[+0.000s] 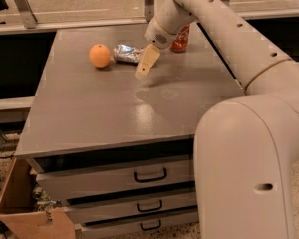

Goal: Move redbull can near orange

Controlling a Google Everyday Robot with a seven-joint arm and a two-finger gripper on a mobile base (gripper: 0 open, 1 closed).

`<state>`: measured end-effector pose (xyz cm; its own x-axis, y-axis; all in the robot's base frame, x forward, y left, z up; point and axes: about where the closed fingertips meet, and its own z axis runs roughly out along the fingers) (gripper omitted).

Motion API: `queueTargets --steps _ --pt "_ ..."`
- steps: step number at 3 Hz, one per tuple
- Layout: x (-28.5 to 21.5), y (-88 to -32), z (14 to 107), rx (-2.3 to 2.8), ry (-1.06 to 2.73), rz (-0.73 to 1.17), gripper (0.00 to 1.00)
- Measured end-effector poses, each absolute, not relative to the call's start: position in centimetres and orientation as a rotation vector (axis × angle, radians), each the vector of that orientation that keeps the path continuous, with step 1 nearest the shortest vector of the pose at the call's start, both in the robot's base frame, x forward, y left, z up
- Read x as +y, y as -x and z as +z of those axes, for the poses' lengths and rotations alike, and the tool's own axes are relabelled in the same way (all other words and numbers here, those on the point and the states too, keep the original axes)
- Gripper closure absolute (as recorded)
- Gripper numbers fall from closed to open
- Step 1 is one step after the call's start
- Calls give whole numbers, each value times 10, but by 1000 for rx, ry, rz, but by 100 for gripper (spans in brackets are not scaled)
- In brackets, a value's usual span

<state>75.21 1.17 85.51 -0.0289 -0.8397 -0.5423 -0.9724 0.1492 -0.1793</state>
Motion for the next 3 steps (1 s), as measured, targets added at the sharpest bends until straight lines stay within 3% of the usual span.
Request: queueTargets --steps 2,3 --pt "-20 -710 904 1807 1641 317 0" --pt "-65 -669 945 1731 1558 267 0"
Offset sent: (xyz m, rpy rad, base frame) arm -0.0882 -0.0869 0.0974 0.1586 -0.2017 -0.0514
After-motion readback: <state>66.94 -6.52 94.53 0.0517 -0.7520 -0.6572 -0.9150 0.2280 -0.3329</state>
